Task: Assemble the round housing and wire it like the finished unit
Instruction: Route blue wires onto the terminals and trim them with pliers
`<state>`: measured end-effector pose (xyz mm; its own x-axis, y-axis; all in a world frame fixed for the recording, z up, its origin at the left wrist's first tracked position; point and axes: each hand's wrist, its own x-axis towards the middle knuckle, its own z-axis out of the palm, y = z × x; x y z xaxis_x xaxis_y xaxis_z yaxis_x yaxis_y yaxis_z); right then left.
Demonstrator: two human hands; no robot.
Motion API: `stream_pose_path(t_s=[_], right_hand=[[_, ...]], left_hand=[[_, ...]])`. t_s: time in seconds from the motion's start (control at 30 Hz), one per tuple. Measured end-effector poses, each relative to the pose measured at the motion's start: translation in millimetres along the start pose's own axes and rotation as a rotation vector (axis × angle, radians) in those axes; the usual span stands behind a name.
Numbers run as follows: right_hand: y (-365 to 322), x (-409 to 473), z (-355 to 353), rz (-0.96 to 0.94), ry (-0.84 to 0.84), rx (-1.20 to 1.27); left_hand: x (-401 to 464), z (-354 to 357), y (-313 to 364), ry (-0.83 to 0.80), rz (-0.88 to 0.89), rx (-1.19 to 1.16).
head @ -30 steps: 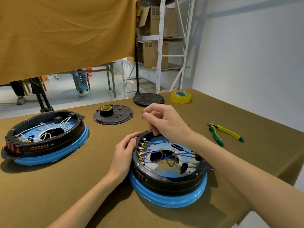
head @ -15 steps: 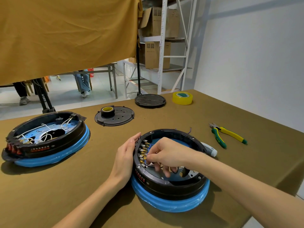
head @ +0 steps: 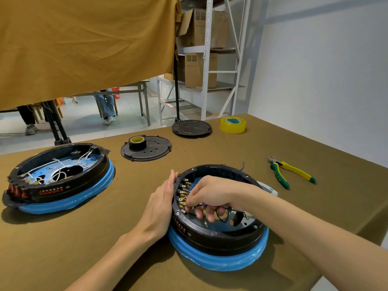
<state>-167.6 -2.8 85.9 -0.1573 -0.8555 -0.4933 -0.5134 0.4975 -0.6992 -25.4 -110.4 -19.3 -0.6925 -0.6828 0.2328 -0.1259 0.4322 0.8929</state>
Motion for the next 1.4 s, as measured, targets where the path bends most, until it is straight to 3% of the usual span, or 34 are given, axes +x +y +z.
stream_pose_path(t_s=[0.33, 0.97, 1.1, 1.27, 1.4], right_hand=[[-4, 5, -3, 0.024, -0.035, 0.003], [6, 10, 6, -0.031, 0.039, 0.014], [10, 9, 12, -0.167, 0.143, -0.073], [10, 5, 23, -0.337, 0.412, -0.498], [13, -2, 25, -0.43, 0.492, -0.53]], left_hand=[[1, -6, -6, -0.064, 0.039, 0.136], [0, -3, -5, -0.037, 0.0, 0.058], [2, -4, -9, -0.049, -0.005, 0.048], [3, -8, -8, -0.071, 0.004, 0.084], [3, -7, -8, -0.064, -0.001, 0.091]])
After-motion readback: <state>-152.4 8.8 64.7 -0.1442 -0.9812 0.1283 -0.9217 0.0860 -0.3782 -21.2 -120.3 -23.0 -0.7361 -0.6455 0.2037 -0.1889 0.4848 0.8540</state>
